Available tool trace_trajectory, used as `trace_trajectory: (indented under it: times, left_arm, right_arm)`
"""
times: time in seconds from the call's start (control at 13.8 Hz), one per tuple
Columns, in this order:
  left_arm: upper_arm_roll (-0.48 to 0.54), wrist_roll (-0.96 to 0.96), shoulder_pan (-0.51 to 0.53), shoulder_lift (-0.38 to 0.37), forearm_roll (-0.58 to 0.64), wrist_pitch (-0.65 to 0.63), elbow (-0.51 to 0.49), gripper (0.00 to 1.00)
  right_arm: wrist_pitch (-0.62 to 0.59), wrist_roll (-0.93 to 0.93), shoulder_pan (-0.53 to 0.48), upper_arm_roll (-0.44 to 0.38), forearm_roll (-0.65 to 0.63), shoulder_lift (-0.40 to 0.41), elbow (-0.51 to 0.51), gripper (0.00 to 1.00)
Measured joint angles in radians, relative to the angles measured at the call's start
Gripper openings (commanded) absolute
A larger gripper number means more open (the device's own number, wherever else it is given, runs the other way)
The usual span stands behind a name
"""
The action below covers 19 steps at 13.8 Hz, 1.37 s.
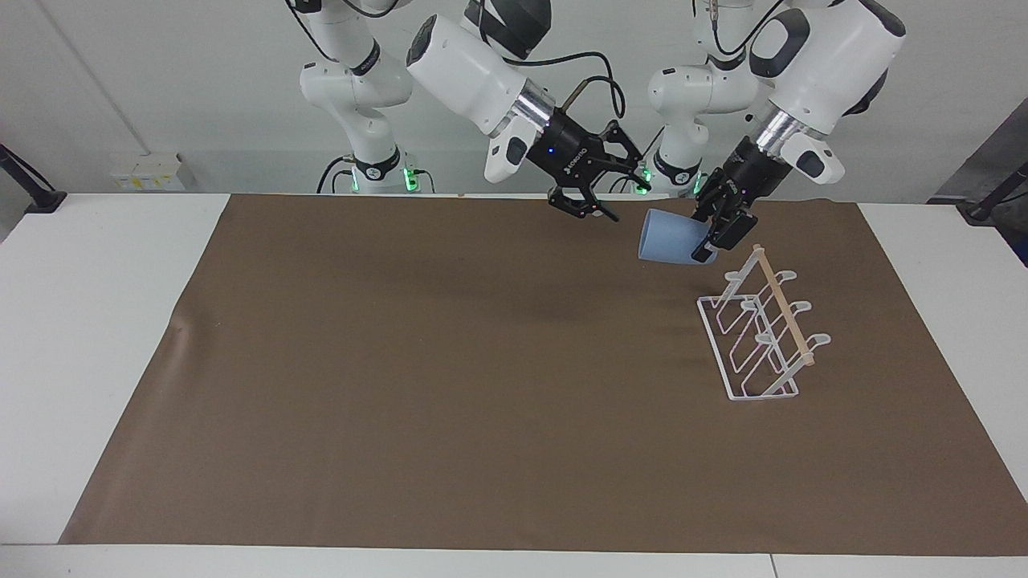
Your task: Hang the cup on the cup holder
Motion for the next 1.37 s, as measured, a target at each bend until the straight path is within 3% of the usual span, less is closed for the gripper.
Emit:
trace_trajectory:
  times: [0.51, 0.8, 1.16, 1.37]
  left_arm:
    - [-0.008, -0.069, -0.027, 0.036, 0.579, 0.027, 0.016, 0.00]
    - [-0.008, -0.078, -0.034, 0.120, 0.861, 0.033, 0.016, 0.00]
    - [-0.008, -0.172, -0.044, 0.190, 1.097, 0.049, 0.018, 0.00]
    - [-0.009, -0.199, -0.047, 0.200, 1.155, 0.050, 0.019, 0.00]
  right_arm:
    - [-0.335, -0.098, -0.128, -0.003, -0.331, -0.027, 0.006, 0.61]
    - [-0.545, -0.119, -0.220, -0.006, -0.562, -0.069, 0.011, 0.61]
    - [-0.719, -0.119, -0.363, -0.013, -0.630, -0.137, 0.012, 0.60]
    - [-0.802, -0.099, -0.417, -0.028, -0.632, -0.153, 0.012, 0.60]
